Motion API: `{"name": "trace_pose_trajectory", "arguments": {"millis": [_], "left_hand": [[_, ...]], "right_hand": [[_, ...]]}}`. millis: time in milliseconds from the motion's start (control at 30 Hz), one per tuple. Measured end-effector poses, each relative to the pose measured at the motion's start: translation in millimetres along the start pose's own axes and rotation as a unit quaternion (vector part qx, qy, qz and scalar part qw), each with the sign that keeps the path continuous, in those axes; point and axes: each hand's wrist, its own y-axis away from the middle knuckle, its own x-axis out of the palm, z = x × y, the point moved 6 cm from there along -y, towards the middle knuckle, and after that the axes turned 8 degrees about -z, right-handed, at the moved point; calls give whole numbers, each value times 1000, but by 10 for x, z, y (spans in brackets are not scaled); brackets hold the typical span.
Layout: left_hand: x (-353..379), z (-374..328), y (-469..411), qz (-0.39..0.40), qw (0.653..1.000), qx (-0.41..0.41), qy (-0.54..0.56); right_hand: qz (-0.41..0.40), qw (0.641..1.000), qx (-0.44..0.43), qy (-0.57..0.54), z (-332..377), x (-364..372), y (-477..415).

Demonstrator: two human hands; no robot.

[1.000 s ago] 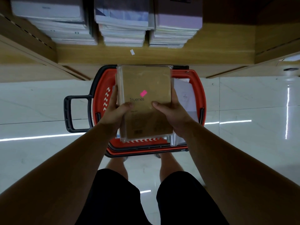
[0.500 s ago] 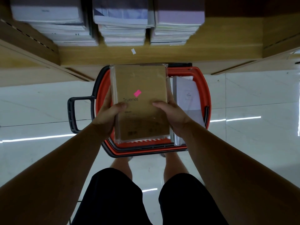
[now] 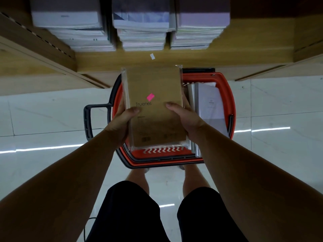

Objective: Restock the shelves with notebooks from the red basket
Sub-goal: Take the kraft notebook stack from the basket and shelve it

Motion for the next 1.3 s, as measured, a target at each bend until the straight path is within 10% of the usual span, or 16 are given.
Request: {"name": "trace_pose_trajectory", "arguments": {"millis": [467,700,1300], "left_hand": [[-174,106,23,-24,999,-14,39],[-236,188,-5,0,997,-53,62],[-205,227,202,45,977,-173,117]], "right_hand": [[12,995,-103,-11,-41,160,10],[4,999,30,-16,-237,164,-15],[-39,987,-137,80,-282,372,130]]}}
